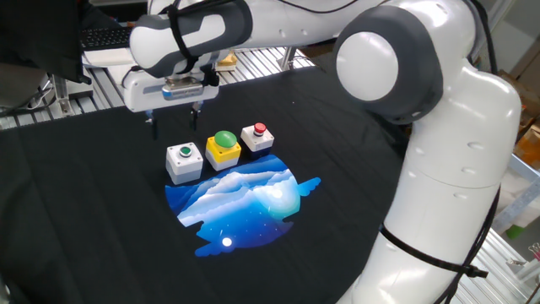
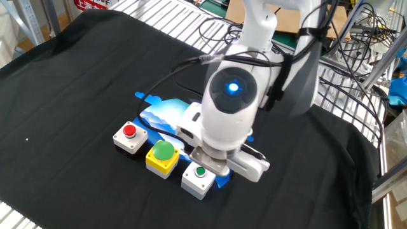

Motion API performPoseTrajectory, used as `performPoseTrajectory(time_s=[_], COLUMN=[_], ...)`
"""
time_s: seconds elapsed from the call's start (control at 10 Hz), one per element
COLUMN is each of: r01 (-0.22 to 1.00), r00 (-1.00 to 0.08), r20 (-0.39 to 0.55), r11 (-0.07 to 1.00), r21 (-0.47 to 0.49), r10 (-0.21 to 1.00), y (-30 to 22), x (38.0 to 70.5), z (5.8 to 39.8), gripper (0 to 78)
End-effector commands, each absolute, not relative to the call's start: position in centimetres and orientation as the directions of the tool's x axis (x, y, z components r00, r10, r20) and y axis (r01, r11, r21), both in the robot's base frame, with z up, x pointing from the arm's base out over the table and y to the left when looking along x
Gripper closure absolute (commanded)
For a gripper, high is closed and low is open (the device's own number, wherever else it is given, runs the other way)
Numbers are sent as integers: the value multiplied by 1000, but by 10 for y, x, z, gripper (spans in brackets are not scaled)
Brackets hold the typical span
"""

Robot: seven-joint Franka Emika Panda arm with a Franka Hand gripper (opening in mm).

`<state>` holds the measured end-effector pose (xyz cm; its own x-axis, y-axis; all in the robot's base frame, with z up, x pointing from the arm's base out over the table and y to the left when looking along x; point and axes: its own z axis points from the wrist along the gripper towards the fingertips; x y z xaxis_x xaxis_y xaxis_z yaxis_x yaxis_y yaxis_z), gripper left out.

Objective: Press three buttons from left to right in sequence

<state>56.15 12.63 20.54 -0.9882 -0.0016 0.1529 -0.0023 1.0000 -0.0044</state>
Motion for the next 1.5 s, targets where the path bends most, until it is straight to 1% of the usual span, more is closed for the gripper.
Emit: performPoseTrajectory(time_s=[0.1, 0.5, 0.8, 1.1, 1.3, 1.4, 1.5], r01=[-31, -42, -71, -77, -65, -66, -78], r00=[-987, -987, -987, -989, -991, -992, -994], r20=[158, 158, 142, 129, 120, 113, 80], r11=[1000, 999, 997, 997, 995, 996, 995], r21=[-2, 0, -9, -19, -69, -65, -62], r10=[-30, -42, -69, -73, -57, -58, -73], y=[104, 80, 41, 5, 6, 5, 0], x=[564, 560, 549, 530, 527, 529, 532], z=[219, 236, 254, 272, 284, 285, 290], gripper=[1, 1, 1, 1, 1, 1, 1])
